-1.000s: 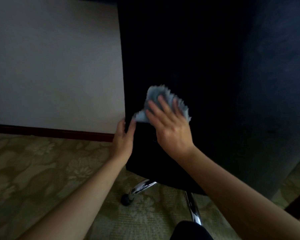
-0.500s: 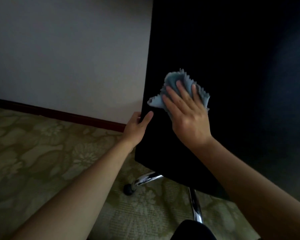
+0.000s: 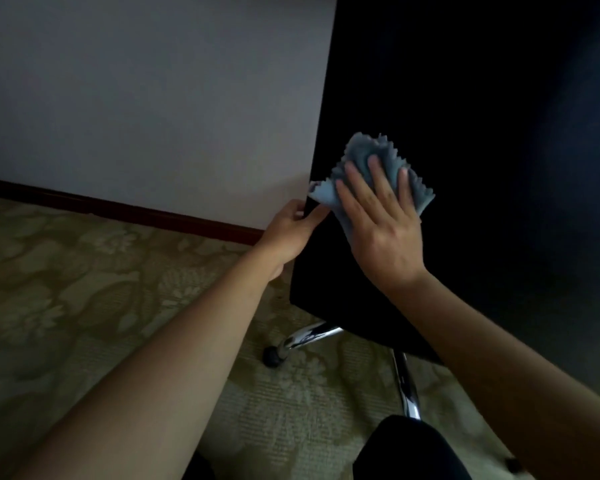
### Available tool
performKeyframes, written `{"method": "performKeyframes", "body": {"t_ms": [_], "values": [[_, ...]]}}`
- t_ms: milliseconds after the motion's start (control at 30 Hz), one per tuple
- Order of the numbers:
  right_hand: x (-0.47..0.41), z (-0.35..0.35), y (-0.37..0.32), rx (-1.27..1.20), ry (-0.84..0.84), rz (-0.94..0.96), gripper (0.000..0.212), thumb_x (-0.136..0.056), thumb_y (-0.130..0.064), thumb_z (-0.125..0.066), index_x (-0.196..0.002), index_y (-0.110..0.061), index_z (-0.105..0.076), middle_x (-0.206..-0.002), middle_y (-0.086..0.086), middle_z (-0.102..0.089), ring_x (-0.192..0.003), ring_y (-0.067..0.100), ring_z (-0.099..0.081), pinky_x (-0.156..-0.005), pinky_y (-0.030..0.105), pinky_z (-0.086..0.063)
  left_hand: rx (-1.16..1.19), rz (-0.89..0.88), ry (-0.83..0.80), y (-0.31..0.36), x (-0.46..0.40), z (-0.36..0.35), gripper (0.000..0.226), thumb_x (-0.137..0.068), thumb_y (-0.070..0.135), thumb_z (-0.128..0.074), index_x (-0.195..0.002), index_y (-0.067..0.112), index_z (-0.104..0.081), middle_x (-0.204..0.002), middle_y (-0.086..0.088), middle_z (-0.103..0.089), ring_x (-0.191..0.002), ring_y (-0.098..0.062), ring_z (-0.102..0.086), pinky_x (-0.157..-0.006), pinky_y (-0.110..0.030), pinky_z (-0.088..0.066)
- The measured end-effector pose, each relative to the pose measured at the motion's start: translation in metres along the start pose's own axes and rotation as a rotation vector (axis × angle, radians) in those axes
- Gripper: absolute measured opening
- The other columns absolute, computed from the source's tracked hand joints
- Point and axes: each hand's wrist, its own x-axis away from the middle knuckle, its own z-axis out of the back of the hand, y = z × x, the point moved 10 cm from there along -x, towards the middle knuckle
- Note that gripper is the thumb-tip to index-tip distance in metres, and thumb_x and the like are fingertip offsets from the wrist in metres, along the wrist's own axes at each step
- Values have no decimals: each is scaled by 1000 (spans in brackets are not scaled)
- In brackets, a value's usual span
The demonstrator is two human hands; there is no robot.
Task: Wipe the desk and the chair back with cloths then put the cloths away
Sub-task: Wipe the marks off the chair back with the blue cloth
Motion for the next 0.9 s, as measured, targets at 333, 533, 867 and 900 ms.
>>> {"method": "performKeyframes", "body": {"t_ms": [333,533,867,900], "values": [[159,-76,-84,-47,-407,126,48,-97,-16,-38,-143,-7,-44,-153,11,-37,-148,28,-14,-121,48,-9,66,25,-78,2,15,0,43,-92,51,-59,-119,18,-59,-114,2,-66,-103,-12,-64,-73,-21,-47],[82,-64,-56,-55,-329,29,49,-96,-16,-40,-143,-6,-44,-152,12,-38,-145,30,-24,-120,50,-11,-44,164,-20,-33,33,-16,103,-65,94,-42,-132,17,-52,-126,-2,-61,-113,-21,-60,-98,-41,-51],[193,-17,-1,6,-383,101,52,-97,-20,-47,-147,-13,-39,-156,7,-31,-145,27,-26,-118,50,-18,-645,-823,346,10,114,-70,34,-85,18,-64,-118,14,-56,-134,-10,-48,-123,-30,-50,-100,-45,-43],[191,-3,19,2,-345,51,49,-98,-22,-46,-146,-14,-41,-156,8,-32,-144,27,-27,-118,51,-19,-753,-955,228,14,121,-98,38,-83,15,-66,-120,14,-56,-138,-12,-48,-128,-29,-48,-100,-45,-41]]}}
